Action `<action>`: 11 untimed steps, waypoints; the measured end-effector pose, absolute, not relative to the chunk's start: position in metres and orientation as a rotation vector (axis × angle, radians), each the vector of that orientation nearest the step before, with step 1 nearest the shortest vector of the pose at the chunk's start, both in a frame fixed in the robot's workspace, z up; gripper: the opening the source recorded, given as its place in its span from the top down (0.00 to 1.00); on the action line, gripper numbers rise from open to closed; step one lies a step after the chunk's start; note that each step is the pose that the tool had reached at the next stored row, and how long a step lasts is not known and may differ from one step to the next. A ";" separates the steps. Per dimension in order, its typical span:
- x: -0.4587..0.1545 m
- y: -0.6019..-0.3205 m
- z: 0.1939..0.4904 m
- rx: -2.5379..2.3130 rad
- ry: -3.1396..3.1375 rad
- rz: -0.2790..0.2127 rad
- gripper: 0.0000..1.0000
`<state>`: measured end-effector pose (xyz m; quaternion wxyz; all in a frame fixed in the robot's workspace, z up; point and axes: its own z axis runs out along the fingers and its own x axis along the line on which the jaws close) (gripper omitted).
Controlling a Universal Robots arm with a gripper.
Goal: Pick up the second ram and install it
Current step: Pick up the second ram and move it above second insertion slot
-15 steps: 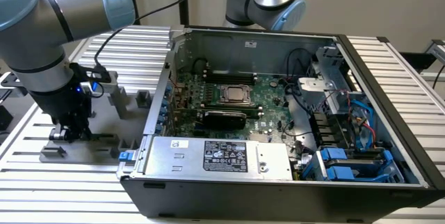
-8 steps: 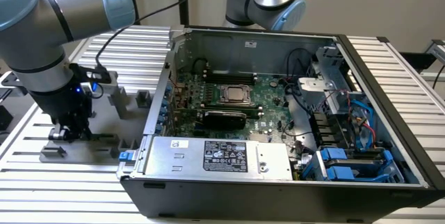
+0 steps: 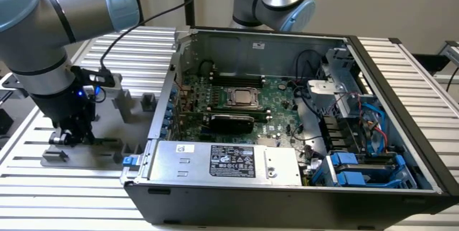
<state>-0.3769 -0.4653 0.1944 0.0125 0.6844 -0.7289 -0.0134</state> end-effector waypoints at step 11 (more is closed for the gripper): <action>-0.377 -0.465 0.198 2.124 -2.281 -0.042 0.87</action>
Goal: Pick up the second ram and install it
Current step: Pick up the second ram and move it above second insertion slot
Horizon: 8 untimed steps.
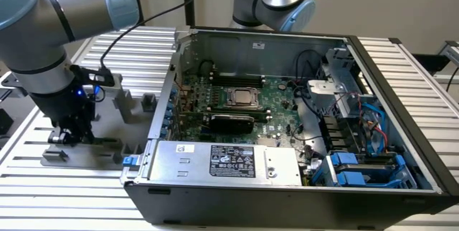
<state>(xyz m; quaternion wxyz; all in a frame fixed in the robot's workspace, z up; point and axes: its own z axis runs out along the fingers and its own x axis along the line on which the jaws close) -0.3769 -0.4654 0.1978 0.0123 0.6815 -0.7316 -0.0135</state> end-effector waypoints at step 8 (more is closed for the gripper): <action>-0.377 -0.465 0.216 2.124 -2.281 -0.042 0.87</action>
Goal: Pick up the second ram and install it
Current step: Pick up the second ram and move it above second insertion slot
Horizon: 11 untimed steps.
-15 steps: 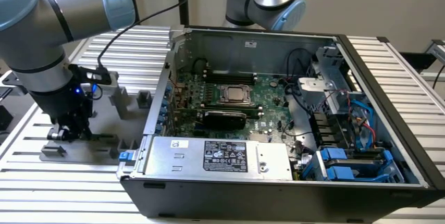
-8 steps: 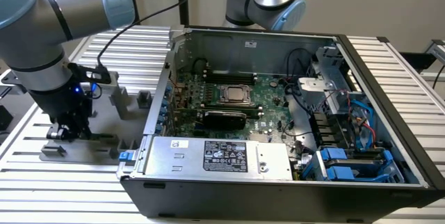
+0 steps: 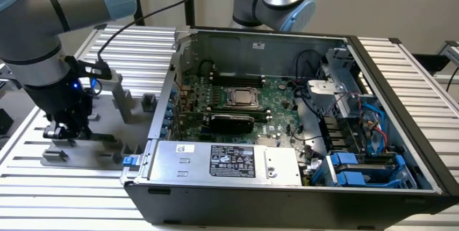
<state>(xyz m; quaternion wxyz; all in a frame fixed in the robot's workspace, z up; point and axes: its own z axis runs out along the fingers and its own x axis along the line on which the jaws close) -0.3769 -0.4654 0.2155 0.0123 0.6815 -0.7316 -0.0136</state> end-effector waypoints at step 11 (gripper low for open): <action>-0.377 -0.465 0.263 2.127 -2.278 -0.042 0.87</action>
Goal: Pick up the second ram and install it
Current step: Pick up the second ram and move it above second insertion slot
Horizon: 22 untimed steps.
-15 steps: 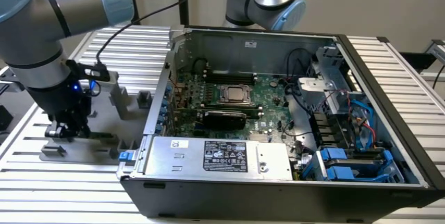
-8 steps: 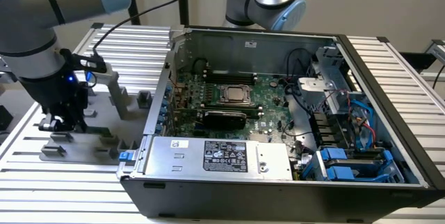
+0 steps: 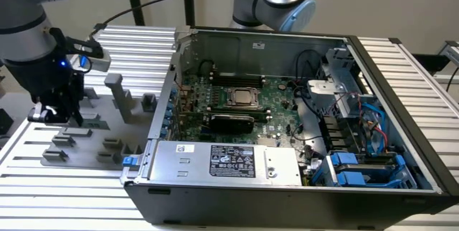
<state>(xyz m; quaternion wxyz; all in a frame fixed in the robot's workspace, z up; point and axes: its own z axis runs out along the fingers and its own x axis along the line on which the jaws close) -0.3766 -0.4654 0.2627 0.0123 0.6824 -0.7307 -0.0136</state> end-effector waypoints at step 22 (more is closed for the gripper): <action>-0.336 -0.465 0.352 2.140 -2.275 -0.053 0.87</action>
